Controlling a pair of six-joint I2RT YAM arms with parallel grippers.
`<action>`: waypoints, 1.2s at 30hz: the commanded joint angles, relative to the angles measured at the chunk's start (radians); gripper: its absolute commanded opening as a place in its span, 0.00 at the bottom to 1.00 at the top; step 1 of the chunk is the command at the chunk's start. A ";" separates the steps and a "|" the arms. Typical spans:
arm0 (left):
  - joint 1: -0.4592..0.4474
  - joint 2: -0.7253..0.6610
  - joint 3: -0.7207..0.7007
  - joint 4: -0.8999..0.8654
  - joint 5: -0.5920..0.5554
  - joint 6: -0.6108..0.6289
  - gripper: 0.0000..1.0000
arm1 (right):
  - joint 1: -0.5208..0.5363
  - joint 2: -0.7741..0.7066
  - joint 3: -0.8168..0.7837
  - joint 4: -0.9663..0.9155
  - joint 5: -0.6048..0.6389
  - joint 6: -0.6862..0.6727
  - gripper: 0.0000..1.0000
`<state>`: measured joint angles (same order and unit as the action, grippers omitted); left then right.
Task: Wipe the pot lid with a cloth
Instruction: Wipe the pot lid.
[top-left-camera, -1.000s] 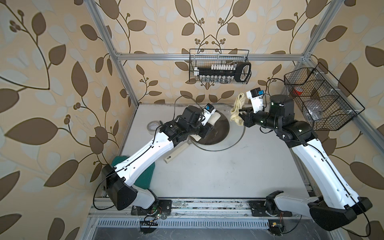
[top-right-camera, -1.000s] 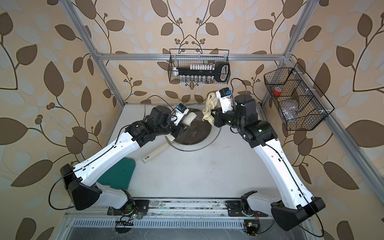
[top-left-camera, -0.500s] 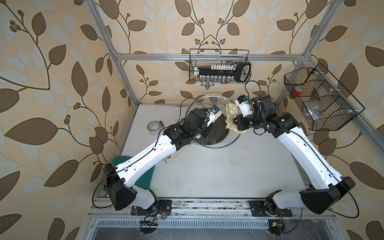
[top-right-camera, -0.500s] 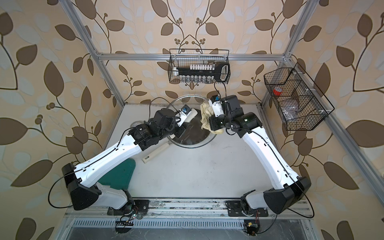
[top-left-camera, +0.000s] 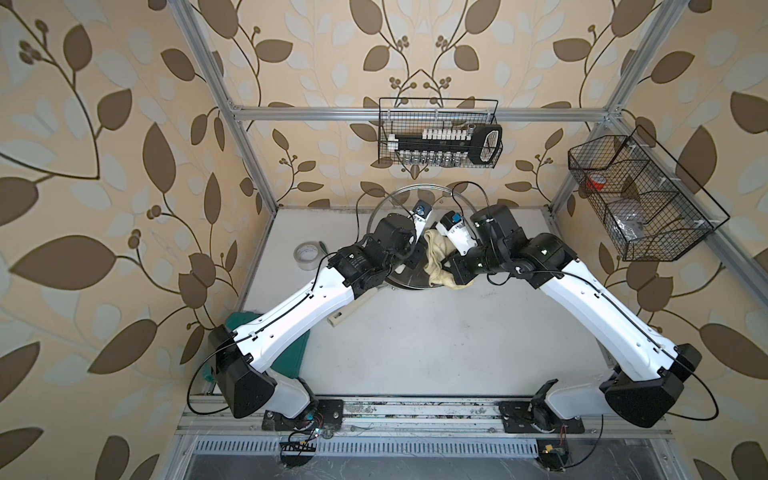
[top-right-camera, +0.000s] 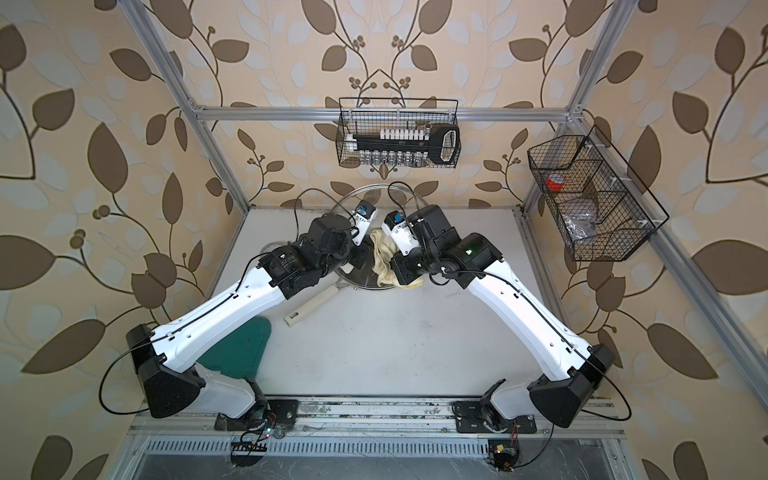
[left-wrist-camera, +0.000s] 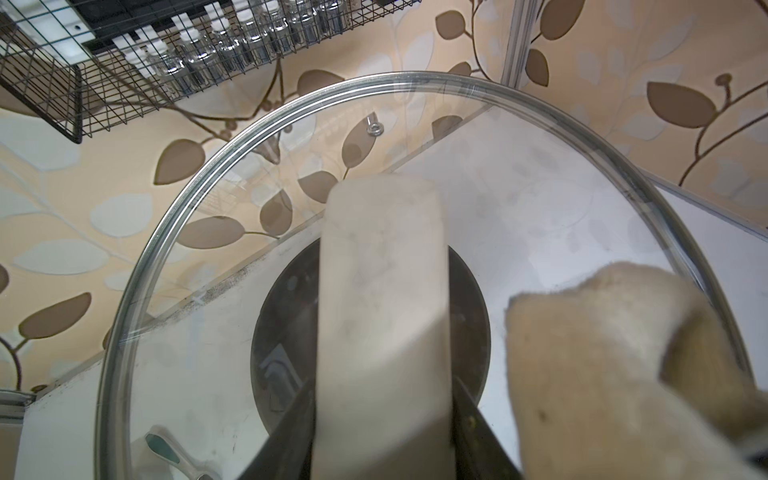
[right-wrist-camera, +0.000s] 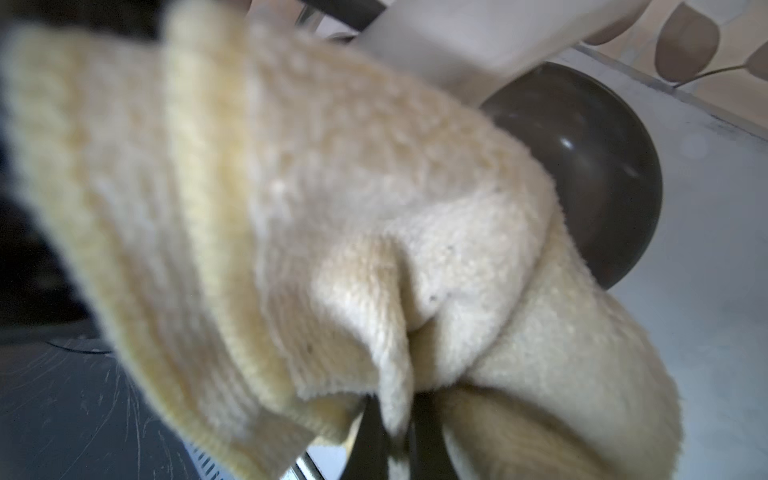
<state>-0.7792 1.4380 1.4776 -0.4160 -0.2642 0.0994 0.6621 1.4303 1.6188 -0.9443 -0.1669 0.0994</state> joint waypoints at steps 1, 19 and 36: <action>-0.005 -0.044 0.116 0.292 -0.051 -0.041 0.00 | 0.015 0.020 0.019 0.016 -0.020 0.045 0.00; -0.009 -0.180 -0.099 0.412 0.416 0.677 0.00 | -0.403 -0.042 -0.105 0.186 -0.049 0.094 0.00; -0.021 -0.149 -0.075 0.336 0.448 1.106 0.00 | -0.121 0.247 0.239 0.132 -0.035 -0.020 0.00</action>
<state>-0.7853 1.3777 1.3033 -0.3786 0.1192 1.1164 0.4885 1.6390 1.8168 -0.7906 -0.2054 0.1059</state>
